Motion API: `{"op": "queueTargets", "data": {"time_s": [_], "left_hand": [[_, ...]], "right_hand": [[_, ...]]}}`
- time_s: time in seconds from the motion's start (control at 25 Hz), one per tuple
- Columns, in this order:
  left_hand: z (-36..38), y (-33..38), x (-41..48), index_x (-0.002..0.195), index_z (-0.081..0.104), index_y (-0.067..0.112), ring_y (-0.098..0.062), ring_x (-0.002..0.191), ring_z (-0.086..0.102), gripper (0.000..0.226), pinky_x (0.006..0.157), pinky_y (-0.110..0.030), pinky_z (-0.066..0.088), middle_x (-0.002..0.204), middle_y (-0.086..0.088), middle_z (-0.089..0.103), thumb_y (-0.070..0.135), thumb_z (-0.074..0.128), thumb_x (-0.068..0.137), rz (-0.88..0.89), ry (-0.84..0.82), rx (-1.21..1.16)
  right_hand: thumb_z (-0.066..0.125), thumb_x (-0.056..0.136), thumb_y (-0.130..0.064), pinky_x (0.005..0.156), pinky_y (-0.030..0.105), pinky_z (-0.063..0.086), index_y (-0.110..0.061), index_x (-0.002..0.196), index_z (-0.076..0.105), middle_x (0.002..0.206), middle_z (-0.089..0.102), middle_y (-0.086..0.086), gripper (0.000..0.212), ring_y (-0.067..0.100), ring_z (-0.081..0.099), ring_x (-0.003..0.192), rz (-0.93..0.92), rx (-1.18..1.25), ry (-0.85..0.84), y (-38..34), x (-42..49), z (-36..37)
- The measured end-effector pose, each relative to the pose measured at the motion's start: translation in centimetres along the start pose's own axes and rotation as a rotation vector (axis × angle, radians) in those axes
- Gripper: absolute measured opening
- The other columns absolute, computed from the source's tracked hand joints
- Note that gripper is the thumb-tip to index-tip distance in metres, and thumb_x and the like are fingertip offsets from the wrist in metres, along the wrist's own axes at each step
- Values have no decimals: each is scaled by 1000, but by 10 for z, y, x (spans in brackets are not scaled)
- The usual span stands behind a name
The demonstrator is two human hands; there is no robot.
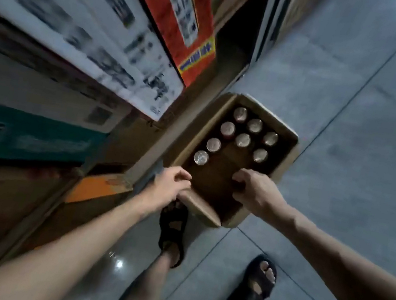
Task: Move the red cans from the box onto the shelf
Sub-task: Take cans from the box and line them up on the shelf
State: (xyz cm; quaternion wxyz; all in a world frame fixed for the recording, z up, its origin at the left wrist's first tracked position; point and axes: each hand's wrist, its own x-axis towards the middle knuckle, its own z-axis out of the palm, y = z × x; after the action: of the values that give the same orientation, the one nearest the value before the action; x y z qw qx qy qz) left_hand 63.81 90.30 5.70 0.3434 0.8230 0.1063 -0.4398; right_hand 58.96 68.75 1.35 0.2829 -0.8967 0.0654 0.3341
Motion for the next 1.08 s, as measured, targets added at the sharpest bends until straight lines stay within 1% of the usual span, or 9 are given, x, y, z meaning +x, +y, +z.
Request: {"op": "queueTargets", "data": {"time_s": [0.12, 0.28, 0.4, 0.52, 0.64, 0.72, 0.8, 0.92, 1.08], "left_hand": [[18, -43, 79, 111, 61, 3, -23, 72, 63, 21, 53, -21, 44, 94, -21, 68, 2, 58, 90, -109, 52, -99], [29, -82, 125, 109, 60, 6, -13, 59, 60, 21, 57, -22, 47, 76, -12, 68, -1, 60, 89, -84, 95, -52], [31, -98, 148, 104, 62, 2, -20, 64, 60, 21, 71, -35, 51, 62, -6, 63, -6, 63, 85, -38, 76, -46], [33, -99, 160, 92, 63, 9, -22, 64, 59, 15, 74, -42, 52, 61, -10, 63, -4, 66, 85, -16, 81, -86], [35, -99, 161, 92, 65, 11, -20, 65, 61, 13, 73, -38, 51, 65, -9, 64, 3, 69, 84, -19, 100, -74], [36, -95, 156, 100, 64, 13, -21, 75, 63, 24, 75, -33, 50, 75, -5, 65, 1, 73, 81, -16, 117, -52], [35, -89, 146, 115, 61, 17, -18, 93, 65, 47, 81, -18, 49, 98, 0, 67, -3, 76, 75, 24, 138, 14], [37, -72, 130, 138, 45, 23, -11, 118, 53, 84, 98, -17, 42, 130, 4, 58, 7, 85, 66, 165, 114, 176], [47, -35, 103, 138, 43, 21, -11, 112, 58, 100, 94, -22, 45, 125, 5, 62, 27, 94, 52, 372, 95, 217]], "right_hand": [[69, 78, -31, 93, 35, 42, -18, 132, 51, 132, 52, 2, 58, 26, 46, 121, -117, -294, 110, 14, 107, 70], [59, 84, -32, 106, 36, 29, -11, 141, 41, 143, 45, 7, 63, 26, 35, 134, -291, -545, 126, 6, 203, 131], [31, 94, -26, 101, 37, 29, -7, 138, 40, 136, 51, 12, 49, 29, 35, 131, -317, -631, 141, 15, 236, 162], [-2, 85, -23, 96, 36, 37, -4, 132, 46, 122, 60, 12, 70, 28, 45, 124, -399, -622, 219, 27, 242, 181], [19, 92, -20, 92, 33, 39, -9, 123, 53, 115, 61, 6, 47, 24, 50, 116, -463, -583, 241, 29, 238, 185], [49, 85, -27, 91, 33, 38, -11, 118, 55, 115, 60, 5, 37, 24, 49, 114, -438, -468, 252, 28, 225, 177], [68, 67, -42, 89, 33, 40, -11, 114, 58, 110, 61, 5, 57, 24, 50, 107, -319, -288, 266, 26, 200, 161], [72, 55, -62, 76, 29, 41, -12, 95, 61, 86, 58, -2, 64, 17, 48, 81, -206, 184, 326, 19, 152, 119], [75, 53, -60, 64, 28, 48, -21, 85, 66, 76, 66, -4, 51, 10, 60, 73, -109, 656, 141, 10, 93, 53]]}}
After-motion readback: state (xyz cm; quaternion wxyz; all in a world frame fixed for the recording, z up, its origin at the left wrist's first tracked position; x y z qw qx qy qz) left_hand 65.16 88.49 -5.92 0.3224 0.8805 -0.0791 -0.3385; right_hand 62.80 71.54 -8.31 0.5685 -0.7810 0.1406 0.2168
